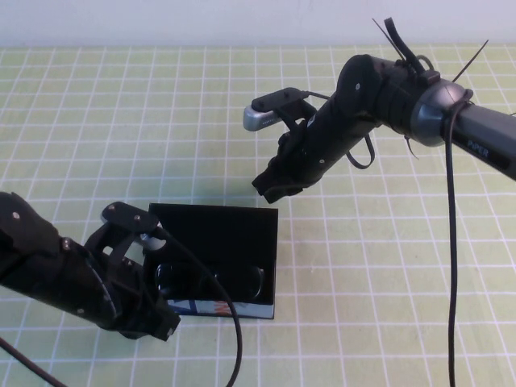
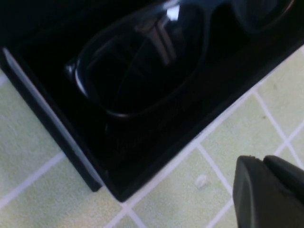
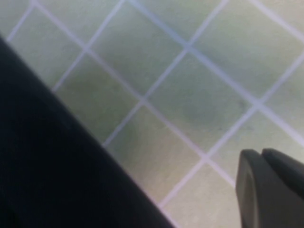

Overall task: Return glasses to glasses case
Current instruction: Close the glasses case

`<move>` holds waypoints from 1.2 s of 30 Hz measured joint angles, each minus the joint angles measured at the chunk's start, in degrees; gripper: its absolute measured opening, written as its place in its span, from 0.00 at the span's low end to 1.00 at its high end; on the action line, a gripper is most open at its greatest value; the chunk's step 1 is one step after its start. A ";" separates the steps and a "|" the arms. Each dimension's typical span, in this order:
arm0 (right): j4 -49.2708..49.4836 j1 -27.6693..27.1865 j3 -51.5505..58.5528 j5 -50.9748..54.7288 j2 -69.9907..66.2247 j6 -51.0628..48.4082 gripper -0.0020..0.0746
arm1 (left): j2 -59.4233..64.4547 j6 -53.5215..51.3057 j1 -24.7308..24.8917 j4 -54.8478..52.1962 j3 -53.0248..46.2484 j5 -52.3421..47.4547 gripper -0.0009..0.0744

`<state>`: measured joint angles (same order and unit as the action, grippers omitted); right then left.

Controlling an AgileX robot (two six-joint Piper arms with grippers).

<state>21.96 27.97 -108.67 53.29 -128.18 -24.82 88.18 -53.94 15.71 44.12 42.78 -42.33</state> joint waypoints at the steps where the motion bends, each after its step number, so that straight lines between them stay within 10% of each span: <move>1: 0.78 0.00 0.00 0.48 0.00 -1.08 0.01 | 0.66 0.00 0.00 0.00 0.00 0.00 0.01; 36: 27.08 2.69 0.00 15.41 0.00 -15.87 0.01 | 1.44 0.11 0.08 -2.17 0.82 4.53 0.01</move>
<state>49.04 30.66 -108.67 68.70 -128.18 -40.68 89.62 -53.84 15.80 41.95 43.60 -37.80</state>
